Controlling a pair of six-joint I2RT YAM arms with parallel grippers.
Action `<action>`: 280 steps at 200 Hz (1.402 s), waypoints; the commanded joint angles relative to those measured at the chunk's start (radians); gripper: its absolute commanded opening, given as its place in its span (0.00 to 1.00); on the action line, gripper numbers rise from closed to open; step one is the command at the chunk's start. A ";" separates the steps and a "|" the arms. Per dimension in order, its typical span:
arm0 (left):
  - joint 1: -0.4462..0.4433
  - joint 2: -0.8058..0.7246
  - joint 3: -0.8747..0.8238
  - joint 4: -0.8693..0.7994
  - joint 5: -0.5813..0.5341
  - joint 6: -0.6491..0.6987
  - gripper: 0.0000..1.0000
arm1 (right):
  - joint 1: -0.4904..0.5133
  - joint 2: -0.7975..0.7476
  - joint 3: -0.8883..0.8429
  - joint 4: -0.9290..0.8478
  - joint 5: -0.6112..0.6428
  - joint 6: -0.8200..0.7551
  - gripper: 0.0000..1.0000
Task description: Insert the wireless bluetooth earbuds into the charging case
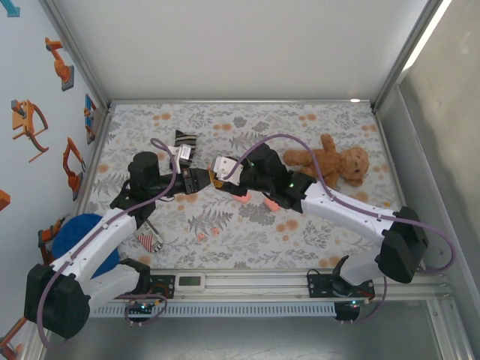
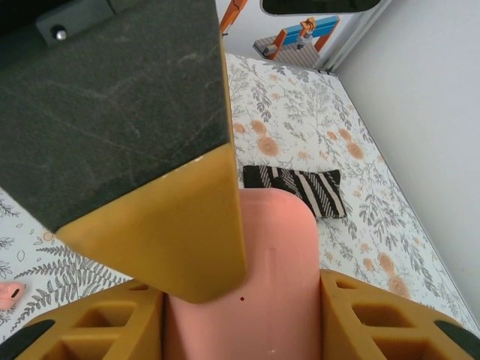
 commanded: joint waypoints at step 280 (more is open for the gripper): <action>-0.002 -0.339 -0.310 0.497 -0.305 0.299 0.00 | -0.314 -0.229 -0.271 0.458 -0.388 0.787 0.99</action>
